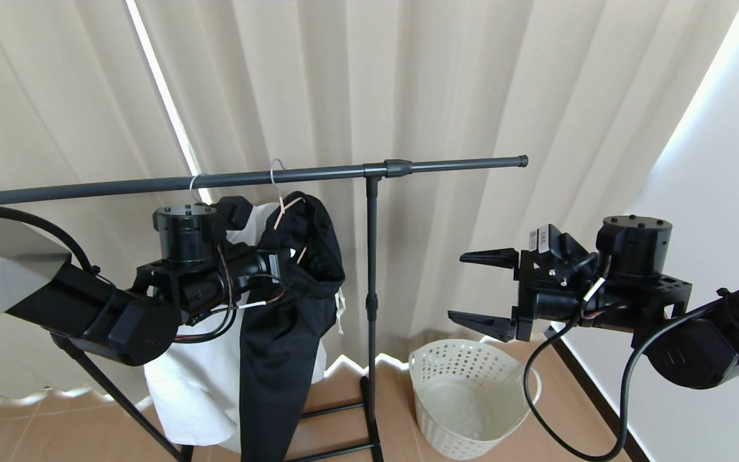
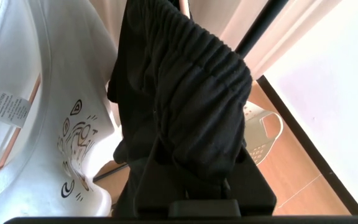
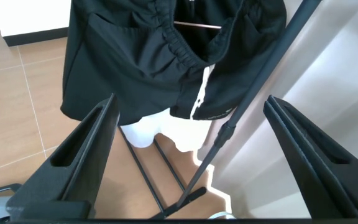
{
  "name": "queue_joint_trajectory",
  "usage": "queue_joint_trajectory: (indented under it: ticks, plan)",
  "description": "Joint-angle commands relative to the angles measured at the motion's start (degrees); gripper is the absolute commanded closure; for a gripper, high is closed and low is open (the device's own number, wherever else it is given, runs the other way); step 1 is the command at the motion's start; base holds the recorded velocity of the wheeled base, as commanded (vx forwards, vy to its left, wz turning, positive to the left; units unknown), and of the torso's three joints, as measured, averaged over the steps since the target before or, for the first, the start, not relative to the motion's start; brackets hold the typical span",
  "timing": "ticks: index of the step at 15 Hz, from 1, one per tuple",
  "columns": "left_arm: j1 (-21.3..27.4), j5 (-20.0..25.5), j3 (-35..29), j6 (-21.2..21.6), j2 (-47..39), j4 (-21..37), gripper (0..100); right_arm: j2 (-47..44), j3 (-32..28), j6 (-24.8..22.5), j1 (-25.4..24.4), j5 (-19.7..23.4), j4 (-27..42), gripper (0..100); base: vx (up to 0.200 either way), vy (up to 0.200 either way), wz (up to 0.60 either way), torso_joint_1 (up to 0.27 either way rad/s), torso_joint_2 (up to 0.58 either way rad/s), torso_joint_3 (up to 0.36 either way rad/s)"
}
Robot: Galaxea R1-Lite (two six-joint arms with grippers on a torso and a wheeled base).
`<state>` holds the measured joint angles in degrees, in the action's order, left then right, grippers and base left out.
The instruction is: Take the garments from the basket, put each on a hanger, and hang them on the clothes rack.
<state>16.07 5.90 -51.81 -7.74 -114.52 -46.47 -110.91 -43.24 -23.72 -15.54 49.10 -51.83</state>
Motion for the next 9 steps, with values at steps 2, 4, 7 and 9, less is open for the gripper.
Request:
queue_joint_trajectory:
  ticks: [2, 4, 7, 9]
  plan:
    - [0.02, -0.01, -0.84, 0.01, -1.32, -0.02, 100, -0.1, -0.09, -0.01, -0.01, 0.03, -0.02, 0, 0.0, 0.0, 0.0, 0.0, 0.0, 0.0]
    - [0.02, 0.08, -0.84, 0.01, -1.5, -0.02, 100, -0.18, -0.09, -0.01, -0.01, 0.03, -0.02, 0, 0.0, 0.0, 0.0, 0.0, 0.0, 0.0]
    - [-0.07, 0.08, -0.84, 0.01, -1.5, -0.02, 100, -0.18, -0.09, -0.01, -0.01, 0.03, -0.02, 0, 0.0, 0.0, 0.0, 0.0, 0.0, 0.0]
    - [-0.07, 0.08, -0.84, 0.01, -1.5, -0.02, 100, -0.18, -0.09, -0.01, -0.01, 0.03, -0.02, 0, 0.0, 0.0, 0.0, 0.0, 0.0, 0.0]
